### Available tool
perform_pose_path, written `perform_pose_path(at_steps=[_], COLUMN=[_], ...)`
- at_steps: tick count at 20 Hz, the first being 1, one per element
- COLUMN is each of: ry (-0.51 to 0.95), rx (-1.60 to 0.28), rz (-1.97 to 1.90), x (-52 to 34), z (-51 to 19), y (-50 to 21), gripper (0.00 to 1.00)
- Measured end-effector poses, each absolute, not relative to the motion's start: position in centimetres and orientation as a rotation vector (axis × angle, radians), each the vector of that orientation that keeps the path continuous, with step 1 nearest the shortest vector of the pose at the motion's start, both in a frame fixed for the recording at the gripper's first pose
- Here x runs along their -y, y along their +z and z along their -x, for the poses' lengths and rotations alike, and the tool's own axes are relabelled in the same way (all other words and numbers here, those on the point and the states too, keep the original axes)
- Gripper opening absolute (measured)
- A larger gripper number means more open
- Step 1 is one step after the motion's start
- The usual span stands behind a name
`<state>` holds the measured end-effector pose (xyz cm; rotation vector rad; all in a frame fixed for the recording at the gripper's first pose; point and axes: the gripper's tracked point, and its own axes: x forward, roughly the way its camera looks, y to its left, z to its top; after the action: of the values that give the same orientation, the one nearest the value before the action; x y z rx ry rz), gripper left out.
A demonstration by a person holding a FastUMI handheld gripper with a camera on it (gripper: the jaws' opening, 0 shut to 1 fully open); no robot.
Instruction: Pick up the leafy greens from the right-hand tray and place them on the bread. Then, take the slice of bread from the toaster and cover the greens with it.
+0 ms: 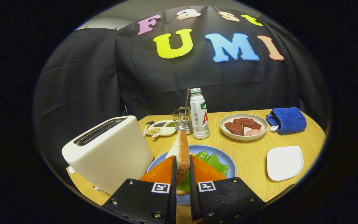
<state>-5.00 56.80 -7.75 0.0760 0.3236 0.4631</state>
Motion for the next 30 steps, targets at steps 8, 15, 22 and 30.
perform_pose_path(at_steps=[8, 15, 22, 30], ry=[0.443, 0.425, 0.426, 0.419], rx=[-0.364, -0.371, -0.378, -0.306], rz=[-0.118, -0.086, -0.060, 0.001], x=[-55.4, -54.3, -54.0, -53.4], z=[4.4, 4.0, 4.0, 4.1], y=[-8.7, -9.6, -10.0, -8.8], gripper=[0.25, 0.37, 0.37, 0.42])
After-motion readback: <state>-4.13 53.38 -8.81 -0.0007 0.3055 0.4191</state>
